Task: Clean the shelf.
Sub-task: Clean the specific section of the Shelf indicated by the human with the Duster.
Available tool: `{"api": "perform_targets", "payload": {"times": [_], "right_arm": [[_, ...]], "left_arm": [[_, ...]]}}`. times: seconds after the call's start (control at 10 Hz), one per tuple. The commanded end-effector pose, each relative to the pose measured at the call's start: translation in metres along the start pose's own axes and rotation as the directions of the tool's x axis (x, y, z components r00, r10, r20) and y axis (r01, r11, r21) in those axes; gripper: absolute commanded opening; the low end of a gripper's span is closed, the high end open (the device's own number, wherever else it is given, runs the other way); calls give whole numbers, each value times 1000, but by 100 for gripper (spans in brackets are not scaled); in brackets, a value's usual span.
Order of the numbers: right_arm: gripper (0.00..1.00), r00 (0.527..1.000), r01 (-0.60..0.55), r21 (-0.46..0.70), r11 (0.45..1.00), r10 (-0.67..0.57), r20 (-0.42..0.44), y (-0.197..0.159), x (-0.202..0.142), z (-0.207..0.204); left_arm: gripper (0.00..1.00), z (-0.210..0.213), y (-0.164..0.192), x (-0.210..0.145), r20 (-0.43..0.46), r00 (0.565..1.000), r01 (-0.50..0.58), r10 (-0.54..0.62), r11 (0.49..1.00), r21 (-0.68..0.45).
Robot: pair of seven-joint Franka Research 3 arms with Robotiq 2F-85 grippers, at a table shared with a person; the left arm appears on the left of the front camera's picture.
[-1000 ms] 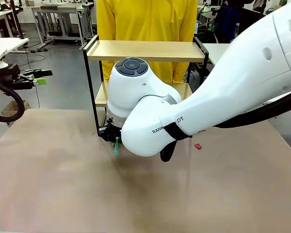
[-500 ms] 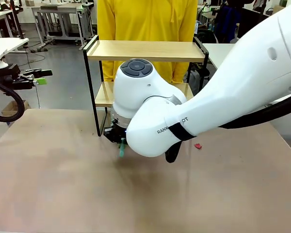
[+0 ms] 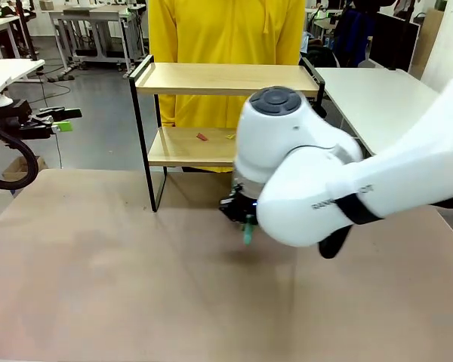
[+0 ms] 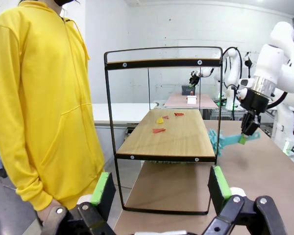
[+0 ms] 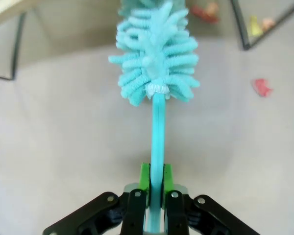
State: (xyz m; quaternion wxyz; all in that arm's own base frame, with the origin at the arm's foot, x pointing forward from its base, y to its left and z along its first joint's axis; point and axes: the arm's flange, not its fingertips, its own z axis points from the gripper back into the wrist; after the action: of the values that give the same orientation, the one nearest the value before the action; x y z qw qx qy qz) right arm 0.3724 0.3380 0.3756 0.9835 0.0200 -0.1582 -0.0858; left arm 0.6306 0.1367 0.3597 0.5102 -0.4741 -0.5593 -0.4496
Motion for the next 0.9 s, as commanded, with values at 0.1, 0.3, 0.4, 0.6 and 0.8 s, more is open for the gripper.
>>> {"api": "perform_targets", "payload": {"times": [0.1,0.3,0.4,0.6,0.8], "right_arm": [[13,1000,23,-142,990,-25,-9,-54,3,21],[13,997,-26,-97,995,34,75,-63,-5,47],[13,999,37,-138,990,-37,3,-59,5,17],[13,999,37,-138,990,-37,3,-59,5,17],[13,999,37,-138,990,-37,3,-59,5,17]], "left_arm": [[100,0,-2,4,2,1000,13,-13,1000,-3],[100,0,-2,4,2,1000,13,-13,1000,-3],[100,0,-2,4,2,1000,13,-13,1000,-3],[100,0,-2,4,2,1000,13,-13,1000,-3],[100,0,-2,4,2,1000,13,-13,1000,-3]]}}
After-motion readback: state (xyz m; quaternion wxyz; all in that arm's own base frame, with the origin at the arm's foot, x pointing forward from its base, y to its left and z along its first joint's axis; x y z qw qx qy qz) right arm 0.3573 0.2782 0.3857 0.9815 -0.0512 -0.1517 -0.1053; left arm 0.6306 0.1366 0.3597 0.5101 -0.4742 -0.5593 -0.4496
